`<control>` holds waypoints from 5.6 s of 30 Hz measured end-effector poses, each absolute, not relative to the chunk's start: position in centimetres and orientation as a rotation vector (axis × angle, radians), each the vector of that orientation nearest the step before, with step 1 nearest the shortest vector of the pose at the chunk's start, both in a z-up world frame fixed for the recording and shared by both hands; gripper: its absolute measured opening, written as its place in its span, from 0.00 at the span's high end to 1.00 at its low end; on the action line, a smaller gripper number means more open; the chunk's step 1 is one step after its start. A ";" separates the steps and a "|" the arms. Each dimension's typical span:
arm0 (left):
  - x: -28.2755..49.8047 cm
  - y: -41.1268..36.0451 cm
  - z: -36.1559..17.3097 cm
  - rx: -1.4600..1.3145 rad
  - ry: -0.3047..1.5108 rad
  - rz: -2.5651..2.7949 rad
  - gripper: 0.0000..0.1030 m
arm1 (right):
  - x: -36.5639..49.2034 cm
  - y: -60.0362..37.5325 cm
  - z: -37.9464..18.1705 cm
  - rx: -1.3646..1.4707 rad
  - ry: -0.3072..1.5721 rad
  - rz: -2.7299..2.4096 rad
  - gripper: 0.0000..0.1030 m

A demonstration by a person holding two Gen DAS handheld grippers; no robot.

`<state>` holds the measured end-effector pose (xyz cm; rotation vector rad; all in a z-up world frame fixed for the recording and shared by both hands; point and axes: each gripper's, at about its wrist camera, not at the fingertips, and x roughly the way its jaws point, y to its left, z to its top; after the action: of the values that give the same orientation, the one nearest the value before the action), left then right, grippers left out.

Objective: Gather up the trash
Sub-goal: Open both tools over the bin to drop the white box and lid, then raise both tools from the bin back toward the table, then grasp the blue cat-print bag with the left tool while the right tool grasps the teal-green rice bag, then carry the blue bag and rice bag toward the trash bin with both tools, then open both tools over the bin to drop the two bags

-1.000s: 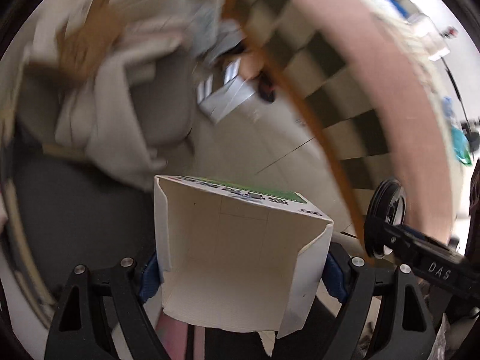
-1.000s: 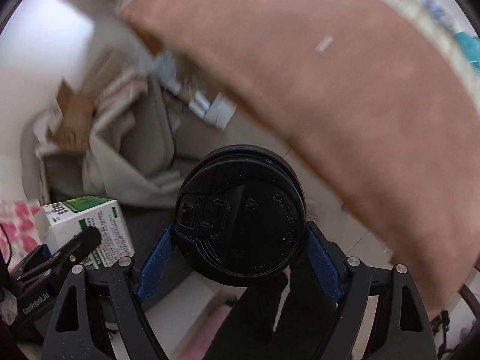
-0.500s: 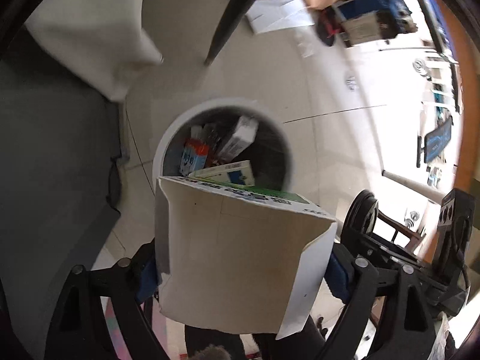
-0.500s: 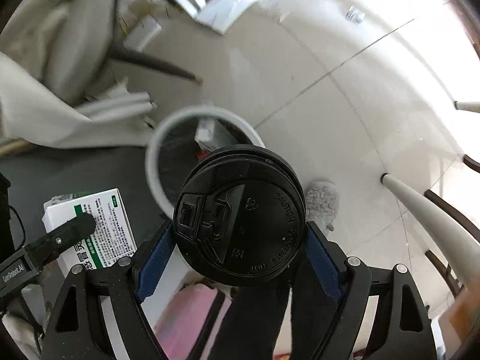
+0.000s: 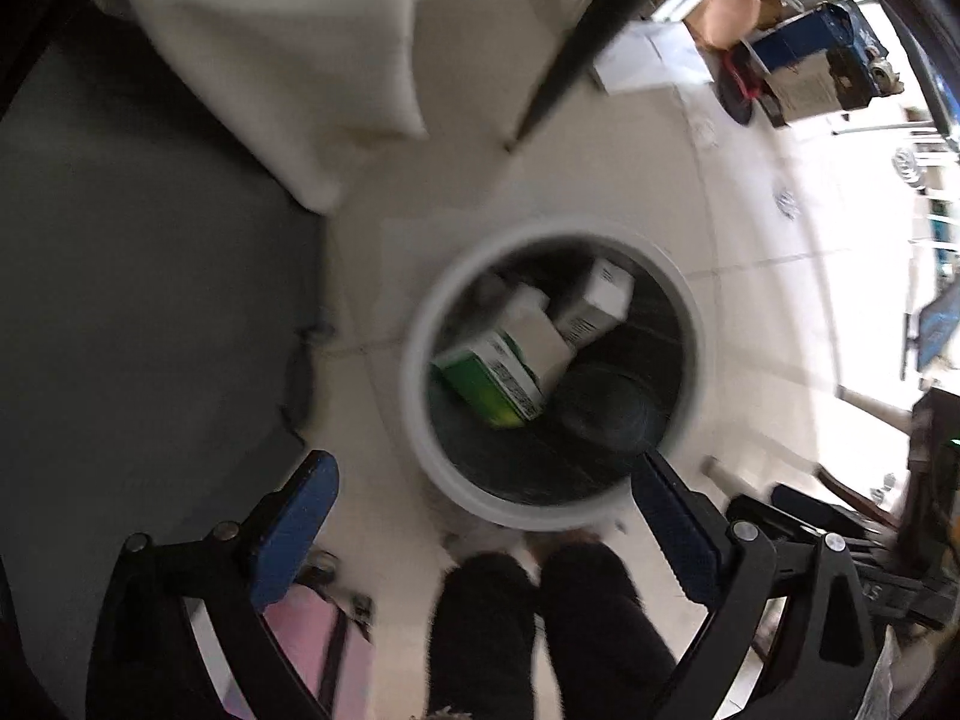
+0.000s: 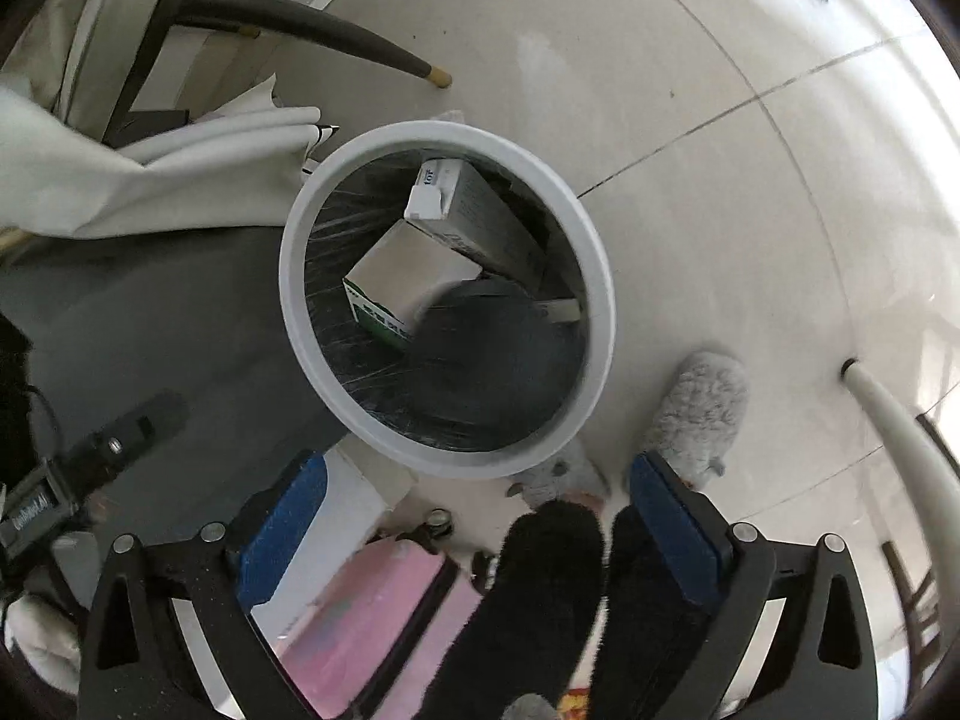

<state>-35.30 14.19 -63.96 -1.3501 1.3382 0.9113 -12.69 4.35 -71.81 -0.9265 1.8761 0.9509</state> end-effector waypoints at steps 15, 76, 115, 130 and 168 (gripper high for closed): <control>-35.4 10.5 -57.2 -1.284 1.366 1.020 0.03 | -14.5 4.9 -61.9 -1.185 1.453 0.990 0.01; 25.5 17.8 -15.9 -0.490 1.275 0.629 0.03 | 51.4 -13.9 -19.1 0.268 1.379 -0.030 0.01; 44.8 7.2 -22.4 -0.426 1.397 0.311 0.39 | 56.6 -18.0 -20.5 -0.083 1.341 -0.054 0.11; 17.9 13.7 -11.7 -0.502 1.128 0.459 0.39 | 36.0 -6.9 -13.1 -0.252 1.245 0.351 0.12; -34.6 15.4 -65.0 -1.603 1.160 0.769 0.02 | -12.5 3.7 -71.9 -0.744 1.838 0.820 0.05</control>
<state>-34.60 15.45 -65.03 -1.6033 1.1604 0.7689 -12.53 3.73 -71.88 -0.7445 1.8384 0.8205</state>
